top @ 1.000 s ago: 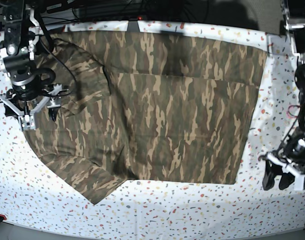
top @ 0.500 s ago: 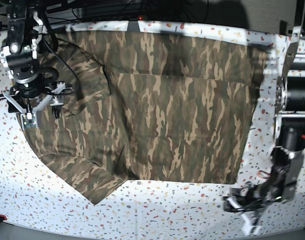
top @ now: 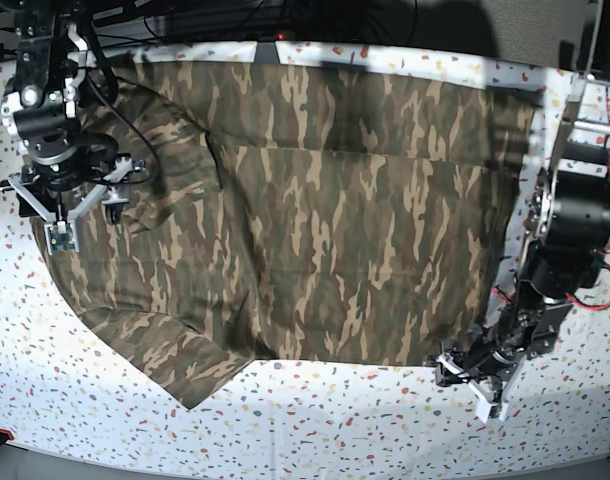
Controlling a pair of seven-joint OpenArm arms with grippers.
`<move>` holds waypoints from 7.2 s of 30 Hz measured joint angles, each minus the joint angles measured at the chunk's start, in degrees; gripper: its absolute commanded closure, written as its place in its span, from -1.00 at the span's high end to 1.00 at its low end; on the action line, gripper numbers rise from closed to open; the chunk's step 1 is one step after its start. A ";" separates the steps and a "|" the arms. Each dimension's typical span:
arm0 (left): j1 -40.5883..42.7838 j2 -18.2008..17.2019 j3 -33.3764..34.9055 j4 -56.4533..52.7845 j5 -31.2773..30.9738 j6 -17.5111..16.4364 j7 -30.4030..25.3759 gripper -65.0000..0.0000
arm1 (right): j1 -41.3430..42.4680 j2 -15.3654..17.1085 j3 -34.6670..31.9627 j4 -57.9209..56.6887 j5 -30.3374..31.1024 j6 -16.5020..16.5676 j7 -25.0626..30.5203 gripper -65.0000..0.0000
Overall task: Fold the T-shirt properly
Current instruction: 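Release the corners and move both grippers to the shirt's side edges, then grasp the shirt's side edges with both grippers, then lift the side edges and fold them toward the collar with both grippers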
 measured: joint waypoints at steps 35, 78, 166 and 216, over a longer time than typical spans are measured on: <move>25.33 -11.67 0.28 39.56 -5.51 -4.52 20.55 -0.06 | 0.46 -6.08 0.02 0.37 8.48 2.16 2.10 0.28; 38.99 -16.59 -13.27 60.35 -4.09 4.00 20.48 -0.27 | 3.63 -5.92 0.02 0.37 8.63 2.36 3.02 0.28; 9.84 -3.78 -13.55 5.11 1.92 -6.21 1.77 -1.00 | 57.22 4.98 0.31 -92.00 -0.87 13.00 16.81 0.28; 29.11 -15.26 -13.09 50.77 -16.61 -10.54 29.51 -1.00 | 35.21 9.75 -0.04 -62.55 6.93 30.05 16.92 -1.00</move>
